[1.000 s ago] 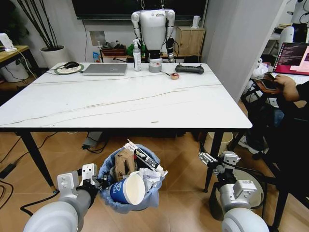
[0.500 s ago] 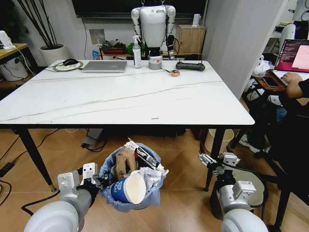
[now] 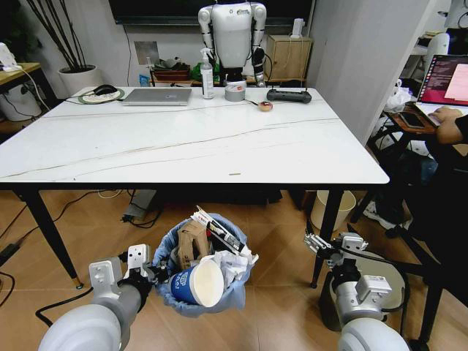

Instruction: Pick up the trash bin and place the trash from the table into it.

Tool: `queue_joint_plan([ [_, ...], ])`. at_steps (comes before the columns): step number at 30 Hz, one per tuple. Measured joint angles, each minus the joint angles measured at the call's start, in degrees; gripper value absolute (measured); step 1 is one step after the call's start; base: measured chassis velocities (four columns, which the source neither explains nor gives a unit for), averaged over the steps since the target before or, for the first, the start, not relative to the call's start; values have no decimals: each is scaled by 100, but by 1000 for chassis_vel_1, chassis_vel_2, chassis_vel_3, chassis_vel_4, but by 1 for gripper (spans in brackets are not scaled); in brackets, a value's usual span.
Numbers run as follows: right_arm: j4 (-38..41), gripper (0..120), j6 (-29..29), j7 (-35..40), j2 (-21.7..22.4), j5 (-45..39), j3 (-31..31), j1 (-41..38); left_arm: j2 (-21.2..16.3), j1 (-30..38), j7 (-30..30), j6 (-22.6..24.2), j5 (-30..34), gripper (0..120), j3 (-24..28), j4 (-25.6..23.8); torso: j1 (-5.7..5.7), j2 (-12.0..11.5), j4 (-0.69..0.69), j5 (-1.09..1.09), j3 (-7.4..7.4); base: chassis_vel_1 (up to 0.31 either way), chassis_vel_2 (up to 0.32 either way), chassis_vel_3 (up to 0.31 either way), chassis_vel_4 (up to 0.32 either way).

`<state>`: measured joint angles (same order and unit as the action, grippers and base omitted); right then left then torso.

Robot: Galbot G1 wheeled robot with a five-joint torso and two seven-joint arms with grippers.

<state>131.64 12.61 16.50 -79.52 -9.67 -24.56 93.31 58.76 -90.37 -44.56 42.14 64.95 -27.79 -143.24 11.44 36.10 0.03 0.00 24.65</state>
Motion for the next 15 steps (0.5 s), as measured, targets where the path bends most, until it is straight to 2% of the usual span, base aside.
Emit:
queue_joint_plan([
  [15,-67,100,15,9,-30,-13,59,-121,-4,-3,0,0,-3,0,-31,0,-141,-353,0,0,-212,0,0,0,0],
])
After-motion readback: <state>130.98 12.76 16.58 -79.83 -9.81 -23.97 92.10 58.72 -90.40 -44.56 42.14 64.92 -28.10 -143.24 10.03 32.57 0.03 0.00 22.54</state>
